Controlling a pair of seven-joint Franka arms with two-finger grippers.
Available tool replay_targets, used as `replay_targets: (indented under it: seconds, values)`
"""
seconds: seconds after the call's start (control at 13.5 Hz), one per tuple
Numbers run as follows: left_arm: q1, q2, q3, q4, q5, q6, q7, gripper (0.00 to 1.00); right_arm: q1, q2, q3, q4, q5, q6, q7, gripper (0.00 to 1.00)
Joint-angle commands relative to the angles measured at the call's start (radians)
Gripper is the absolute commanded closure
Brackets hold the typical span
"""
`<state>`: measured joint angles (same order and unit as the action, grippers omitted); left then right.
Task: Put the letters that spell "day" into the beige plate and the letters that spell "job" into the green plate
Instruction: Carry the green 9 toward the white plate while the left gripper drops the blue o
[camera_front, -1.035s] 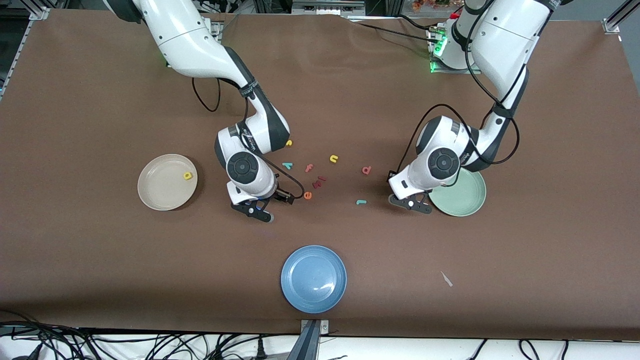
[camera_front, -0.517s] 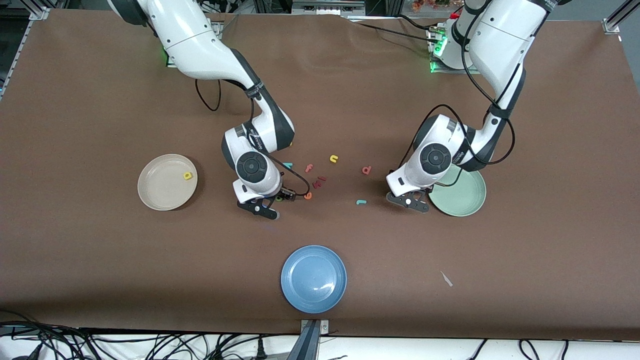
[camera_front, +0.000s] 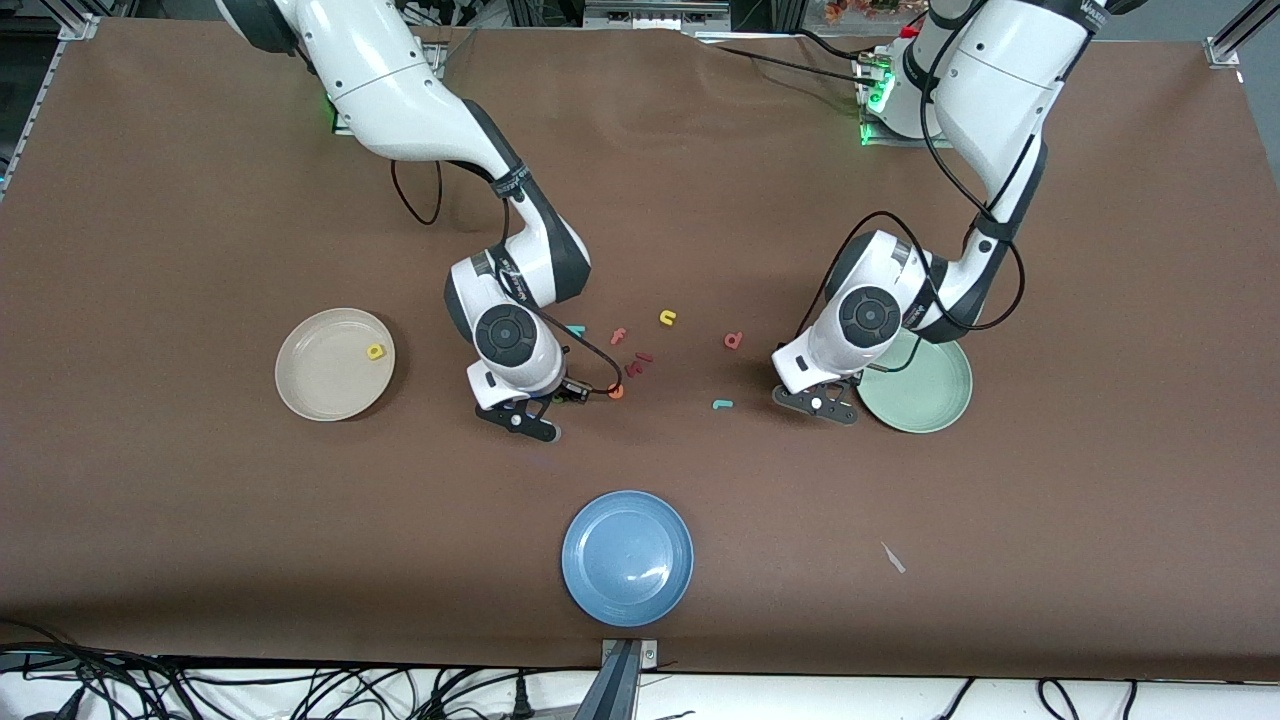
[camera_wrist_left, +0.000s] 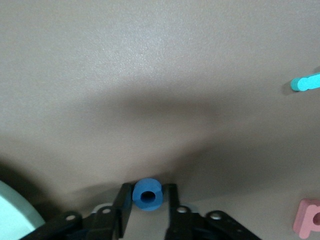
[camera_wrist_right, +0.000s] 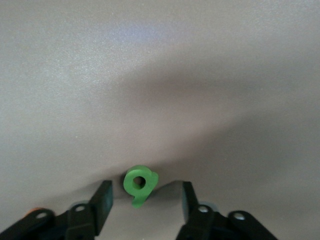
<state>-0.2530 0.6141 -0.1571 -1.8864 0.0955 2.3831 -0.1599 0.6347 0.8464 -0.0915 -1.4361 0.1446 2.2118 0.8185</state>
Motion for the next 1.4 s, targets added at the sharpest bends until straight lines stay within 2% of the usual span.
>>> replay_targets:
  seconds: [0.0, 0.22, 0.44, 0.67, 0.89, 1.18, 1.33]
  values:
    - [-0.003, -0.010, 0.004, -0.005, 0.035, 0.008, -0.026, 0.88, 0.005, 0.023, -0.004, 0.039, -0.014, -0.015, -0.009, 0.43]
    - [0.004, -0.037, 0.007, 0.003, 0.035, -0.024, -0.017, 0.89, 0.005, 0.023, -0.004, 0.039, -0.014, -0.009, -0.009, 0.52]
    - [0.018, -0.117, 0.011, 0.021, 0.035, -0.155, -0.007, 0.89, 0.005, 0.023, -0.004, 0.039, -0.014, -0.007, -0.007, 0.58]
    - [0.111, -0.195, 0.011, 0.026, 0.035, -0.287, 0.144, 0.89, 0.006, 0.022, -0.004, 0.039, -0.013, -0.007, -0.006, 0.65]
    - [0.228, -0.195, 0.010, 0.015, 0.035, -0.301, 0.308, 0.89, 0.006, 0.023, -0.004, 0.039, -0.014, 0.000, -0.007, 0.74]
    - [0.299, -0.139, 0.010, -0.010, 0.035, -0.289, 0.316, 0.89, 0.006, 0.023, -0.004, 0.039, -0.014, 0.003, -0.018, 0.87]
    - [0.304, -0.103, 0.010, -0.010, 0.035, -0.268, 0.316, 0.88, 0.006, 0.022, -0.004, 0.039, -0.014, 0.003, -0.022, 0.90]
